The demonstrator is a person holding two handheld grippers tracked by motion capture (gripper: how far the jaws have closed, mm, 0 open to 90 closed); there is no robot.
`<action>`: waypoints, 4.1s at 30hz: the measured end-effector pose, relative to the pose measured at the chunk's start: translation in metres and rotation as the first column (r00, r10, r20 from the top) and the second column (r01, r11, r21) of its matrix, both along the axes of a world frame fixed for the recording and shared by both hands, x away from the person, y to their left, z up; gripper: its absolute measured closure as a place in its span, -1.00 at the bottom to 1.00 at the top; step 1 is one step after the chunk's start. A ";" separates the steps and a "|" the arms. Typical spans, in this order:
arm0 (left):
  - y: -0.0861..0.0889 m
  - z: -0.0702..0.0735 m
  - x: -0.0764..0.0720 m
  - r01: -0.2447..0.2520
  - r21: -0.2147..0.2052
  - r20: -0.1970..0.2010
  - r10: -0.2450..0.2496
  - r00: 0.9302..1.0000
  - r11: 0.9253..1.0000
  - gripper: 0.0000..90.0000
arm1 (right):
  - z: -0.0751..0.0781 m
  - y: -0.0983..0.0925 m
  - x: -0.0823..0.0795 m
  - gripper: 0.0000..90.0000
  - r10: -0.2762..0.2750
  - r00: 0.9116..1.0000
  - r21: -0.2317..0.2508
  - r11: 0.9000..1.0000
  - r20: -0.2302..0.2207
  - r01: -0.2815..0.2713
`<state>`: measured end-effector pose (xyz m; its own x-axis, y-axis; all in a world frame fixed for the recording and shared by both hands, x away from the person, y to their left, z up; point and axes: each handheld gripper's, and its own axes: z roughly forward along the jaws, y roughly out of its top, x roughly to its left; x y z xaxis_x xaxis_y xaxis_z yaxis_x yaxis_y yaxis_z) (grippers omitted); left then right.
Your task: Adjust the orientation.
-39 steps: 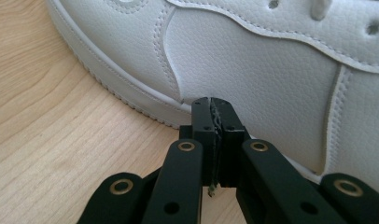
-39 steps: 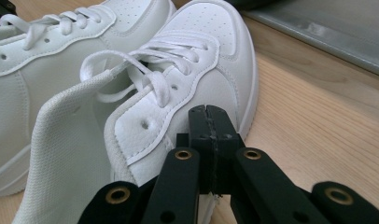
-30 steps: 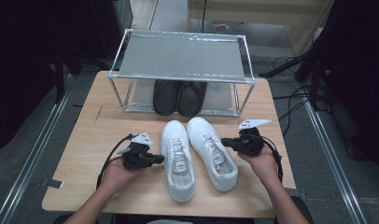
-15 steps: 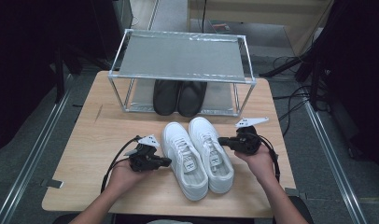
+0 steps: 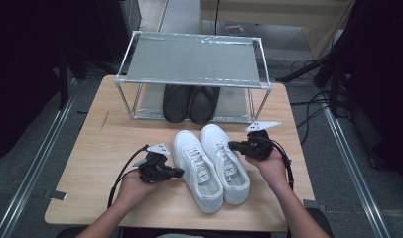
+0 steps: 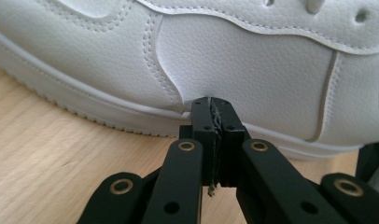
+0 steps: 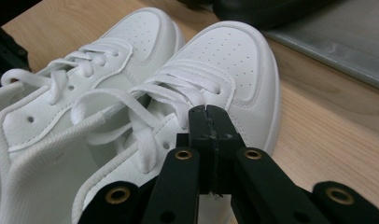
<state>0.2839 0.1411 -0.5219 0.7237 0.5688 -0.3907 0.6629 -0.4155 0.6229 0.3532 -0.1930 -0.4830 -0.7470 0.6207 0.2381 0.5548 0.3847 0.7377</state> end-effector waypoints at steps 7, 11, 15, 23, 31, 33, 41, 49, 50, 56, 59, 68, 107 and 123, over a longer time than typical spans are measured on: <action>-0.002 0.000 0.001 0.041 -0.033 -0.037 -0.042 0.998 0.999 0.91 | 0.000 -0.008 0.005 1.00 -0.041 0.999 0.039 0.998 -0.018 0.042; 0.000 0.006 0.000 0.052 0.003 -0.006 -0.052 0.999 0.999 0.84 | 0.008 -0.011 0.000 1.00 -0.069 0.997 0.069 0.995 -0.015 0.070; 0.010 0.015 0.000 0.036 0.004 0.031 -0.036 0.999 0.999 0.77 | 0.022 -0.012 -0.013 1.00 -0.060 0.998 0.083 0.995 0.025 0.058; 0.038 0.025 0.005 -0.026 -0.040 0.056 0.028 0.998 0.999 0.72 | 0.036 -0.017 -0.042 1.00 -0.048 0.997 0.089 0.995 0.058 0.042; 0.052 0.028 0.010 -0.059 -0.037 0.070 0.062 0.996 0.998 0.60 | 0.037 -0.008 -0.063 1.00 0.006 0.999 0.080 0.997 0.053 -0.010; 0.059 0.030 0.010 -0.074 -0.040 0.104 0.078 0.991 0.996 0.56 | 0.033 0.000 -0.069 1.00 0.022 0.999 0.056 0.998 0.042 -0.024; 0.070 0.030 0.017 -0.106 -0.040 0.108 0.110 0.988 0.994 0.45 | 0.027 0.008 -0.083 1.00 0.048 0.998 -0.009 0.999 0.043 -0.047; 0.069 0.031 0.021 -0.101 -0.037 0.120 0.105 0.987 0.994 0.30 | 0.023 0.013 -0.086 1.00 0.042 0.997 -0.034 0.999 0.062 -0.040; 0.068 0.031 0.021 -0.103 -0.036 0.125 0.106 0.986 0.994 0.30 | 0.023 0.014 -0.086 1.00 0.040 0.997 -0.036 0.999 0.066 -0.038; 0.068 0.031 0.022 -0.098 -0.033 0.133 0.102 0.986 0.995 0.28 | 0.023 0.017 -0.088 1.00 0.032 0.996 -0.056 0.998 0.084 -0.027; 0.068 0.032 0.022 -0.094 -0.034 0.136 0.098 0.986 0.995 0.28 | 0.022 0.017 -0.086 1.00 0.033 0.995 -0.055 0.998 0.093 -0.028; 0.066 0.032 0.025 -0.092 -0.031 0.141 0.095 0.985 0.995 0.28 | 0.020 0.020 -0.082 1.00 0.030 0.995 -0.046 0.999 0.099 -0.025; 0.075 0.033 0.026 -0.091 -0.055 0.130 0.097 0.987 0.994 0.13 | 0.009 0.040 -0.083 -0.05 -0.086 0.996 0.077 0.993 0.007 0.086; 0.075 0.032 0.026 -0.094 -0.057 0.125 0.101 0.987 0.994 0.13 | 0.005 0.052 -0.085 -0.09 -0.084 0.996 -0.018 0.996 0.024 0.085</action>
